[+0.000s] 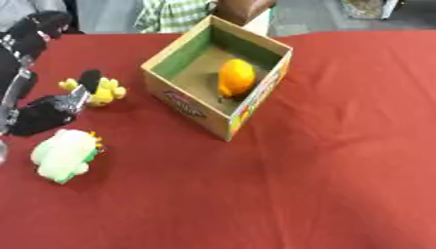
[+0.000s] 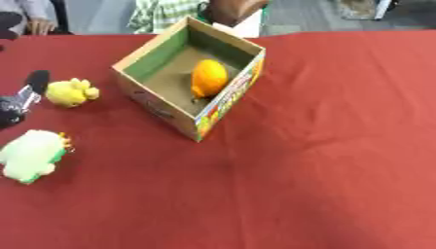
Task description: Pick up objects on the table and place them in the box.
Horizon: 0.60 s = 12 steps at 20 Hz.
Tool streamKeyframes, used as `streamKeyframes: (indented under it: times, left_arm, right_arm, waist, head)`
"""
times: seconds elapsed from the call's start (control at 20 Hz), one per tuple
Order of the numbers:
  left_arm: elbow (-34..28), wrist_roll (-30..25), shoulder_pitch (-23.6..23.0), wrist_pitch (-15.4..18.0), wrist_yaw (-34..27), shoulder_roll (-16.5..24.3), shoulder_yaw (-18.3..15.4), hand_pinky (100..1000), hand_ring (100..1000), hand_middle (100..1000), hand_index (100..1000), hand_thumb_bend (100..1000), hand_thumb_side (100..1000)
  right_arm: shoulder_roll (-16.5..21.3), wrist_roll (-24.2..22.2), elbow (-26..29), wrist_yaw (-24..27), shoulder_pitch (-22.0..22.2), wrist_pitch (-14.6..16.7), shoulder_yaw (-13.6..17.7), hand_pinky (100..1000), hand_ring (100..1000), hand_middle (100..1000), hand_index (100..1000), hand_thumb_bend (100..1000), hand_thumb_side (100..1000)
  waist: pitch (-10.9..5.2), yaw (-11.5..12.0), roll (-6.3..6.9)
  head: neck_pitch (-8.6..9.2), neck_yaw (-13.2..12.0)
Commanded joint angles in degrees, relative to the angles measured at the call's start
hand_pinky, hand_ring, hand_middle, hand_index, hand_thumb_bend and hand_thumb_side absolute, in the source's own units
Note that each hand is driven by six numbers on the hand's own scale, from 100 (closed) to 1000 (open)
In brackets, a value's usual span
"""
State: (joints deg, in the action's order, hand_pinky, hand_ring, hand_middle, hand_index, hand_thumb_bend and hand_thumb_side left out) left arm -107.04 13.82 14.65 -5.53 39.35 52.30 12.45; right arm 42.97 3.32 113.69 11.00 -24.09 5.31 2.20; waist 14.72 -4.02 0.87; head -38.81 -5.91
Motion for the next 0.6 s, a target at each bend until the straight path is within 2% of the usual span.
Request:
streamKeyframes:
  times: [0.05, 0.3, 0.6]
  left_arm:
    - [3.14, -2.43, 0.66, 0.43, 2.32, 2.88, 2.08, 705, 817, 893, 1000, 429, 1000]
    - [7.2, -6.25, -0.51, 2.32, 5.77, 3.69, 2.53, 734, 849, 923, 1000, 494, 990]
    - [8.32, -10.87, -2.32, 3.68, 8.02, 4.28, 1.46, 754, 867, 942, 1000, 537, 993]
  right_arm:
    - [0.62, -0.07, 0.9, 0.37, -0.07, 0.04, 1.14, 873, 844, 711, 917, 313, 826]
    - [0.06, -0.38, 0.9, 0.21, 0.29, -0.13, 1.35, 876, 843, 708, 918, 313, 823]
    - [-0.35, -0.55, 0.9, -0.14, 0.61, -0.21, 1.62, 878, 841, 706, 918, 311, 819]
  waist:
    - [-0.67, -0.02, -0.05]
    - [-0.13, -0.1, -0.07]
    - [0.63, -0.21, 0.05]
  head:
    - [-0.42, -0.44]
    - [-0.21, -0.48]
    - [0.08, -1.34]
